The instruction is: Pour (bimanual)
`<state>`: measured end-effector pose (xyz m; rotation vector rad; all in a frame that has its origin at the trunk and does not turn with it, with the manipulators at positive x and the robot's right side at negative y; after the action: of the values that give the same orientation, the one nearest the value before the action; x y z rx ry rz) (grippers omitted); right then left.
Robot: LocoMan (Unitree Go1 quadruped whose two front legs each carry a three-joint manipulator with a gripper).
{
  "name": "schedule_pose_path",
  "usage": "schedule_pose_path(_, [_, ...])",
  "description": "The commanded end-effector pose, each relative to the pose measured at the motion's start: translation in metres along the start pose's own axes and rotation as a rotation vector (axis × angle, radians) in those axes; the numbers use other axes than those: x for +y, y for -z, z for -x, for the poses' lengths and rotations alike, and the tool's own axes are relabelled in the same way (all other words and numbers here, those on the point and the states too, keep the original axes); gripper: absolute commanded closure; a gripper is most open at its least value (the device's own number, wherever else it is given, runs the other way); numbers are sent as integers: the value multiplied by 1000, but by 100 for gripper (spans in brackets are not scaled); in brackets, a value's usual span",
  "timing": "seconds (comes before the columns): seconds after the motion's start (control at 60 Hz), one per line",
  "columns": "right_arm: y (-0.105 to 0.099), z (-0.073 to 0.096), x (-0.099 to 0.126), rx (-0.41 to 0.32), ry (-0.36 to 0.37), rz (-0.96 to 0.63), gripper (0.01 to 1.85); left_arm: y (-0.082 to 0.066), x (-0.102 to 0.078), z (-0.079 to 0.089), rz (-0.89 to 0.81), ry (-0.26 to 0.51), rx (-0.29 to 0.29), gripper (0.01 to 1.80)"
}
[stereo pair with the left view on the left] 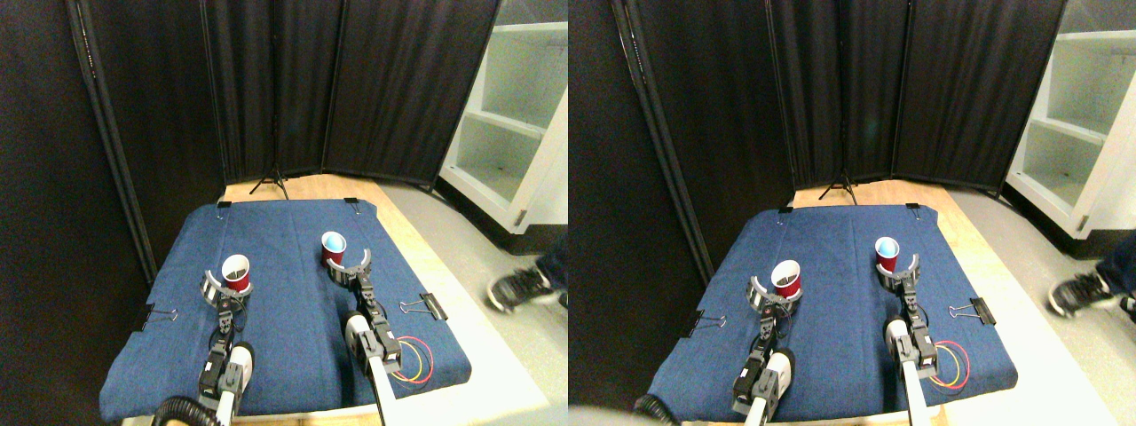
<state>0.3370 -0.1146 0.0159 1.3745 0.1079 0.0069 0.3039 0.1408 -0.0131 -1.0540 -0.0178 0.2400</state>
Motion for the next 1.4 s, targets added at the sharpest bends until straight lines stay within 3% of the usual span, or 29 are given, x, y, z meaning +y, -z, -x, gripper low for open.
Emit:
schedule_pose_path(0.017, [6,-6,1,12,-33,-10,109,1,-3,1,41,20,-18,81])
schedule_pose_path(0.183, [8,-11,-5,34,-23,-51,106,4,1,2,121,12,-20,83])
schedule_pose_path(0.45, [14,-19,-8,28,15,-78,94,10,2,-2,261,-35,52,77])
schedule_pose_path(0.817, [16,-29,-14,44,33,-108,79,17,2,-7,311,-75,37,77])
schedule_pose_path(1.167, [14,-42,-30,12,57,-170,79,21,5,-16,331,-88,34,79])
schedule_pose_path(1.4, [13,-48,-35,32,40,-197,77,25,8,-21,335,-93,24,77])
